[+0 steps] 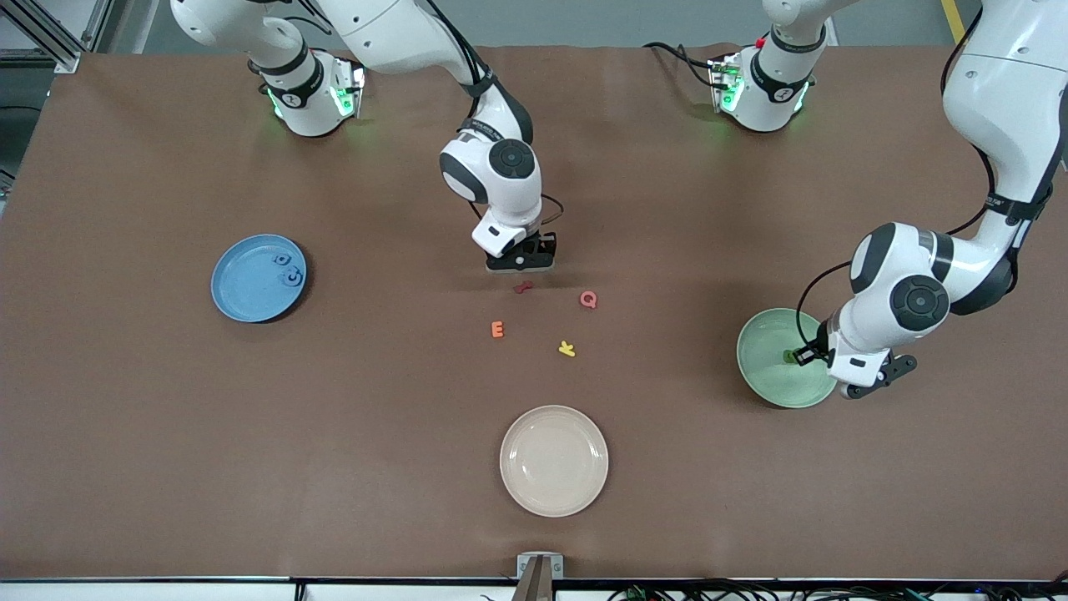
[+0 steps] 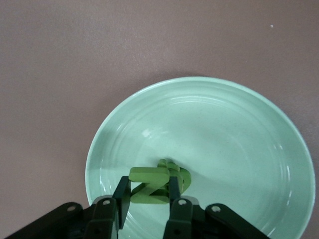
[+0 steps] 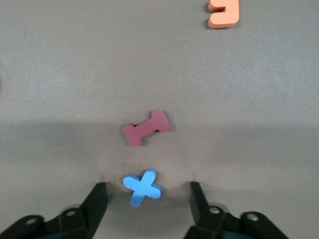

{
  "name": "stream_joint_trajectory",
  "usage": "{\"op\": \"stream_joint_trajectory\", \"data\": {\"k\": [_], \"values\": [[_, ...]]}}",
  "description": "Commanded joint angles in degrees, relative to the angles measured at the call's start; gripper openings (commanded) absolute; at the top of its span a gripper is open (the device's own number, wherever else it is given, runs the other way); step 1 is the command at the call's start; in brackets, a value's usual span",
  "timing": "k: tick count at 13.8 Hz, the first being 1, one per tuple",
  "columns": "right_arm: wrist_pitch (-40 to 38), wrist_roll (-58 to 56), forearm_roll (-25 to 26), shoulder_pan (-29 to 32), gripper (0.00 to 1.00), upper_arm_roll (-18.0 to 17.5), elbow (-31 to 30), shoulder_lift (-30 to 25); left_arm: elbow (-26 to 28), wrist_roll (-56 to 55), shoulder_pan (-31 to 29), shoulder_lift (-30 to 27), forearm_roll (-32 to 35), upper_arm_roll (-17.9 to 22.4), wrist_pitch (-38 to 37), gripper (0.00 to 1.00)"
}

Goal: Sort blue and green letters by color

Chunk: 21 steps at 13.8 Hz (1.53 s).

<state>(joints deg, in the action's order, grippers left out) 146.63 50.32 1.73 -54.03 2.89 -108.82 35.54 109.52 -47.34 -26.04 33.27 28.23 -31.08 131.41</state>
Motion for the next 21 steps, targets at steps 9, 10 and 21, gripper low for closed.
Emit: {"op": "stream_joint_trajectory", "data": {"k": [9, 10, 21], "values": [[-1.3, 0.5, 2.8, 0.2, 0.01, 0.5, 1.2, 0.7, 0.4, -0.2, -0.4, 0.6, 0.4, -1.9, 1.2, 0.00], [-1.3, 0.0, 2.8, 0.7, 0.00, 0.7, 1.2, 0.5, 0.3, -0.2, -0.3, 0.6, 0.4, -1.9, 1.2, 0.02], [-19.9, -52.1, 2.1, 32.1, 0.00, 0.6, -19.2, -25.9, -0.9, 0.1, -0.3, 1.5, 0.8, -1.6, 1.1, 0.31]]}}
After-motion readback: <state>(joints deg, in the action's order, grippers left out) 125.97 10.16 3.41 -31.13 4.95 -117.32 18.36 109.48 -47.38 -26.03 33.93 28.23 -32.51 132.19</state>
